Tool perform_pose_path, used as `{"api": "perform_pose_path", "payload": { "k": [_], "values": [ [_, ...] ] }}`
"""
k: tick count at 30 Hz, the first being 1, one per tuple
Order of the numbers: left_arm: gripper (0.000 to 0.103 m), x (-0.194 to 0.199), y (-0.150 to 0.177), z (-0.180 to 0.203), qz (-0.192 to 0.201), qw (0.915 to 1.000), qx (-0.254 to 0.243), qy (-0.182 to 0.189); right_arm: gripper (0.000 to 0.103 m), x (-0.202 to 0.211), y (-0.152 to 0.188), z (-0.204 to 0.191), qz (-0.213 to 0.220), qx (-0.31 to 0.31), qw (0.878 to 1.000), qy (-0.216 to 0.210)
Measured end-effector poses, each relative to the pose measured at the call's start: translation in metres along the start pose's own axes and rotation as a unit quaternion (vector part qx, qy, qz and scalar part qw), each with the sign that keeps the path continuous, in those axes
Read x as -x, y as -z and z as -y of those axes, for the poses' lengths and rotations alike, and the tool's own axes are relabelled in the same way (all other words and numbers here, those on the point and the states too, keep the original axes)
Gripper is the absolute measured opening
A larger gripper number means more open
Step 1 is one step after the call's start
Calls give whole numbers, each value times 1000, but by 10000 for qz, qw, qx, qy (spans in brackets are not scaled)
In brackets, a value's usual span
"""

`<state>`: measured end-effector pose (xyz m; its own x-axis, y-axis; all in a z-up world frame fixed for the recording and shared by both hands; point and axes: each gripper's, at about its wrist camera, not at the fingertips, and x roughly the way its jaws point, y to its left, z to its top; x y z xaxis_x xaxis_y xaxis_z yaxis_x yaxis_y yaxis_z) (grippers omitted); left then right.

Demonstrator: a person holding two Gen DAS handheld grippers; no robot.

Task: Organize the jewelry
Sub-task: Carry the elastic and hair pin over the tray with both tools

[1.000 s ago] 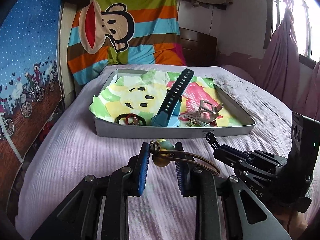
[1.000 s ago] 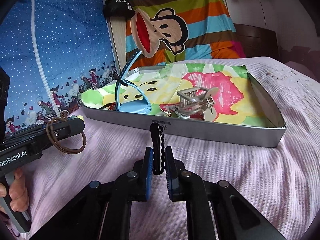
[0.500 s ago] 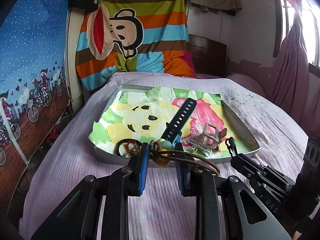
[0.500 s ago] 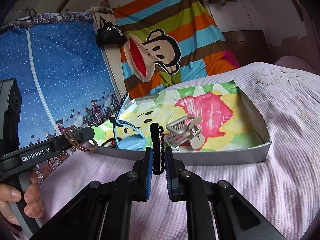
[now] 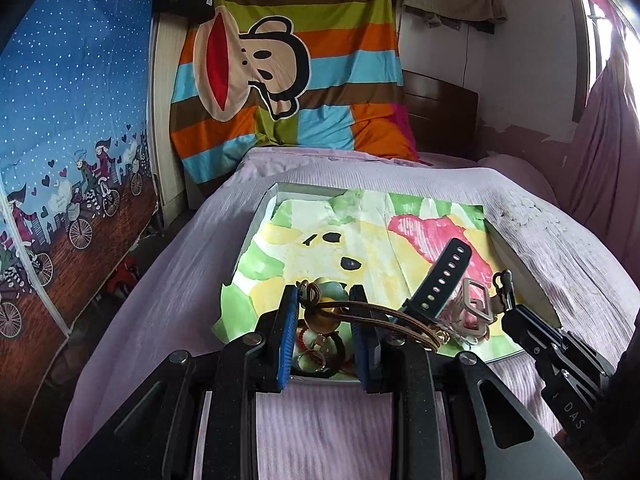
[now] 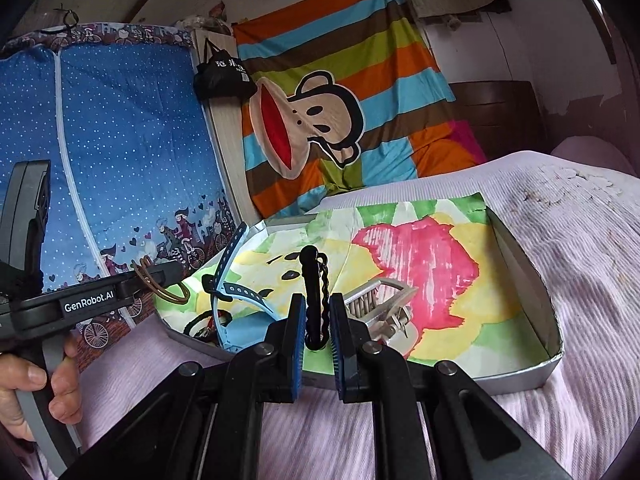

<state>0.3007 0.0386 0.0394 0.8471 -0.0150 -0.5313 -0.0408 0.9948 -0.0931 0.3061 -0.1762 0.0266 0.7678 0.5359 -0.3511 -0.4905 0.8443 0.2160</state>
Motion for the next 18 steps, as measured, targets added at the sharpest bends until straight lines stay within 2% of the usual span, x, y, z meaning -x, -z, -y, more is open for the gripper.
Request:
{"api": "perform_pose_path", "payload": {
  "k": [5, 13, 18],
  "values": [
    [21, -22, 4, -5, -234, 9996, -105, -105, 12, -18, 2, -4, -225, 200, 9995, -103],
    [21, -53, 9, -19, -708, 9973, 171, -63, 12, -36, 9, -6, -664, 317, 9973, -22],
    [21, -60, 10, -15, -870, 9962, 16, -43, 12, -37, 10, -6, -688, 342, 9970, -20]
  ]
}}
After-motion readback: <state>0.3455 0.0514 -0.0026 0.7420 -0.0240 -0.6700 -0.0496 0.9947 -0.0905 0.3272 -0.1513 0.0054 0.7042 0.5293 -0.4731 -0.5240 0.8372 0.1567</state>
